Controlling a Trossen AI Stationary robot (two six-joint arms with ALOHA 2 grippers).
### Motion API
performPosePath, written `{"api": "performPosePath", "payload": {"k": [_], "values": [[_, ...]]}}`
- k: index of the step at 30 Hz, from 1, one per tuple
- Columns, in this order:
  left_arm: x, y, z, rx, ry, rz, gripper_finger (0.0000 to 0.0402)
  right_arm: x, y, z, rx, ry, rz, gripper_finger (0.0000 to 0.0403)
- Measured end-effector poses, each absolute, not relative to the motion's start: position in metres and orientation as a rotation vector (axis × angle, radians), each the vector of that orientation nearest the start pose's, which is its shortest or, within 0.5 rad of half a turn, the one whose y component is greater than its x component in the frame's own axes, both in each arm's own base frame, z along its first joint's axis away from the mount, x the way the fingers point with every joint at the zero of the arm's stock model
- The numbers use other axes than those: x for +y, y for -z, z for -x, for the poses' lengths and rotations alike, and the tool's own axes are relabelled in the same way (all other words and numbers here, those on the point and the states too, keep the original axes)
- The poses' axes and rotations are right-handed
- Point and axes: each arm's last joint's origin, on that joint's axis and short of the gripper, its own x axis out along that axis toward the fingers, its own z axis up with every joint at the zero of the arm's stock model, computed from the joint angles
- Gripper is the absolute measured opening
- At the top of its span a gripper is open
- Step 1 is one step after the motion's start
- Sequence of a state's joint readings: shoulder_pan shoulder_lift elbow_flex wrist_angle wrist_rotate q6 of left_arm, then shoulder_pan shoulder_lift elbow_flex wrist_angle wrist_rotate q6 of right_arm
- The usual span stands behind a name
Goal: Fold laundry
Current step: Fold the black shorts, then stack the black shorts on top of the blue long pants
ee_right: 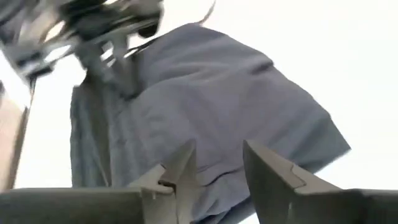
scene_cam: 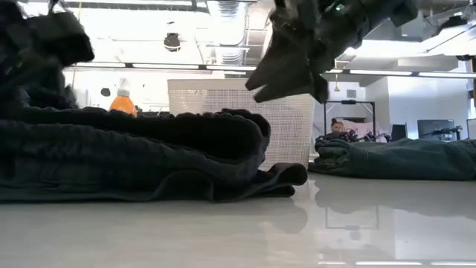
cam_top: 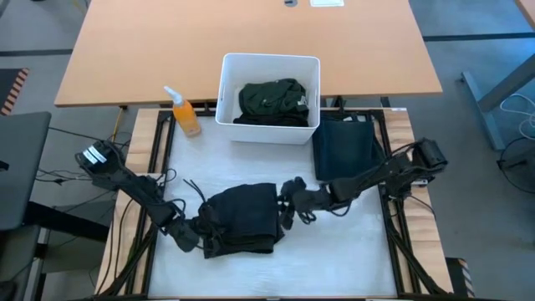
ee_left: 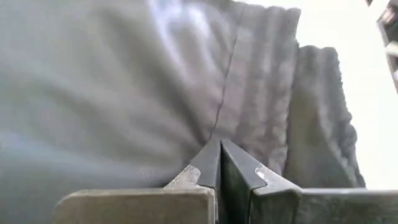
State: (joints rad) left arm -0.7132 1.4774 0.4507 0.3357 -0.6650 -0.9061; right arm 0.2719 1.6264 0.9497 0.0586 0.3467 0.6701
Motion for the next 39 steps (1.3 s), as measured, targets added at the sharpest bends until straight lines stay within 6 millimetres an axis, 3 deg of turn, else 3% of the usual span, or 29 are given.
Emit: {"api": "performPosePath", "payload": {"k": [7, 11, 14, 21, 28, 33, 39], "values": [[-0.135, -0.17, -0.192, 0.374, -0.152, 0.46, 0.0011, 0.073, -0.195, -0.326, 0.566, 0.376, -0.612, 0.0221], [-0.126, -0.19, -0.178, 0.386, -0.116, 0.583, 0.0048, 0.077, -0.187, -0.318, 0.545, 0.442, -0.652, 0.0264], [-0.119, -0.195, -0.165, 0.442, -0.134, 0.656, 0.0087, 0.08, -0.179, -0.314, 0.527, 0.468, -0.71, 0.0286], [-0.108, -0.18, -0.147, 0.586, -0.325, 0.797, 0.0199, 0.087, -0.167, -0.317, 0.447, 0.446, -0.827, 0.0315], [-0.104, -0.173, -0.151, 0.59, -0.427, 0.873, 0.029, 0.09, -0.14, -0.324, 0.482, 0.477, -0.913, 0.0323], [-0.103, -0.156, -0.158, 0.649, -0.51, 0.856, 0.0325, 0.091, -0.121, -0.334, 0.487, 0.436, -0.954, 0.0323], [-0.105, -0.133, -0.168, 0.724, -0.585, 0.832, 0.0334, 0.095, -0.109, -0.345, 0.416, 0.376, -0.992, 0.0323]]}}
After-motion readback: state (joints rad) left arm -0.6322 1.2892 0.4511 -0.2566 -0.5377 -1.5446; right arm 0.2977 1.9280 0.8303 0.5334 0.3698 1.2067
